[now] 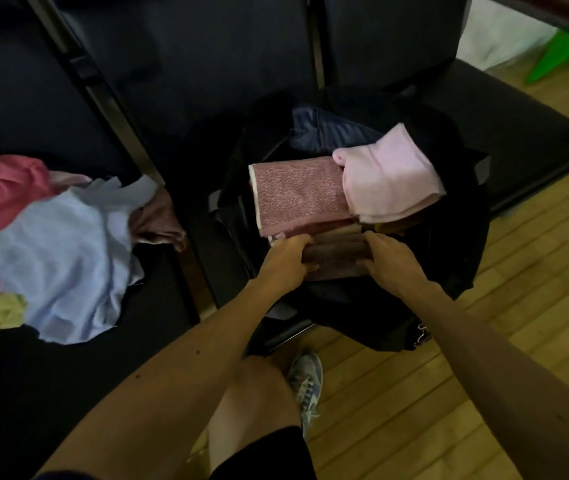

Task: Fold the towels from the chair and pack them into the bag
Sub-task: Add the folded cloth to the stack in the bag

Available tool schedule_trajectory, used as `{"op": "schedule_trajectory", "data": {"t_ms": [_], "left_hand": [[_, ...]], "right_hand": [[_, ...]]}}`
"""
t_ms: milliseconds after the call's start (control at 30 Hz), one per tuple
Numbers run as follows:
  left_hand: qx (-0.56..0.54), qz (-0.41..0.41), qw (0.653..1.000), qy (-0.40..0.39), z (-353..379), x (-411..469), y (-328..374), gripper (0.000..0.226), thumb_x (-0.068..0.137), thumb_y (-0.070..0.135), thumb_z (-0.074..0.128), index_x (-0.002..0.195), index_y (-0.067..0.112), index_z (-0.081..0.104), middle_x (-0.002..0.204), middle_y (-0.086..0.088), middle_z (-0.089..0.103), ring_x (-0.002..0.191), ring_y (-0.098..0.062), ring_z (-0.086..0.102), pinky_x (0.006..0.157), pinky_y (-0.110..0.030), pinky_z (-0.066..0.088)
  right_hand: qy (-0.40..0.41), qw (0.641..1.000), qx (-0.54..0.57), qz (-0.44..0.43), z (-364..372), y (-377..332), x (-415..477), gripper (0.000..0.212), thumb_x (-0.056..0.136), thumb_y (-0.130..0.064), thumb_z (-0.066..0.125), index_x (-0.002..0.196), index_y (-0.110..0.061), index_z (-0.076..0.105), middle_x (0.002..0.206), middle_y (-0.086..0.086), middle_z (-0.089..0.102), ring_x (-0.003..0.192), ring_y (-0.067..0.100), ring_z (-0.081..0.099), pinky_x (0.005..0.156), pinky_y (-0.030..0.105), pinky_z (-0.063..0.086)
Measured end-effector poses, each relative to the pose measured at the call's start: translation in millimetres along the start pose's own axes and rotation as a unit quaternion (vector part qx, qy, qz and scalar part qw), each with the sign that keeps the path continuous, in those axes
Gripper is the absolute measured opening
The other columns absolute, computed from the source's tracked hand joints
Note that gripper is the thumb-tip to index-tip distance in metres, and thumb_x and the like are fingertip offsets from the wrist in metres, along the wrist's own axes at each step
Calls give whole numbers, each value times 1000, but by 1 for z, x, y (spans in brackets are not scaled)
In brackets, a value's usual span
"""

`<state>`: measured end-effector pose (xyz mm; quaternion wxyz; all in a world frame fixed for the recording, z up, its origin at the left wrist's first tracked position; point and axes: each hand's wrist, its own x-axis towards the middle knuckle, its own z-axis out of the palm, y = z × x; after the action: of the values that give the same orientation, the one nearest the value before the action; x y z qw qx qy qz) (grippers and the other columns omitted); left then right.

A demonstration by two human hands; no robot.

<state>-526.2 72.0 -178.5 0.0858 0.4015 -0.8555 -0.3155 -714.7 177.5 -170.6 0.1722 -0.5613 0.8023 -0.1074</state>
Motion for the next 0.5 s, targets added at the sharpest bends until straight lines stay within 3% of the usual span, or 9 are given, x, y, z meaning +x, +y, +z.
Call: {"op": "schedule_trajectory", "data": {"t_ms": [167,300,400,500], "left_hand": [[6,-11,999,31,10,-2,-10,35,84,16,76,116,7,63,117,-19,61,106,-36,58,85,-38,50],[33,-30,999,8,4,0,-3,40,84,24,76,117,8,61,115,-17,63,104,-36,60,81,-40,51],[22,-44,999,-11,-8,-4,0,45,83,31,77,119,10,60,120,-16,62,110,-35,58,89,-42,50],[0,-47,999,6,-30,-16,6,46,86,25,75,126,8,58,124,-15,61,115,-31,56,94,-37,48]], "right_hand": [[26,1000,12,3,12,-9,11,37,85,-20,70,114,-5,54,114,18,61,105,40,59,81,44,47],[24,999,44,21,8,-10,8,37,82,-21,73,110,-7,54,116,17,60,106,39,59,82,43,47],[18,999,35,26,1,-11,3,49,78,-18,72,122,-5,53,125,19,54,111,41,56,86,44,47],[53,996,60,30,-11,-24,-10,57,77,-12,69,130,-6,48,130,21,47,119,43,47,94,48,44]]}}
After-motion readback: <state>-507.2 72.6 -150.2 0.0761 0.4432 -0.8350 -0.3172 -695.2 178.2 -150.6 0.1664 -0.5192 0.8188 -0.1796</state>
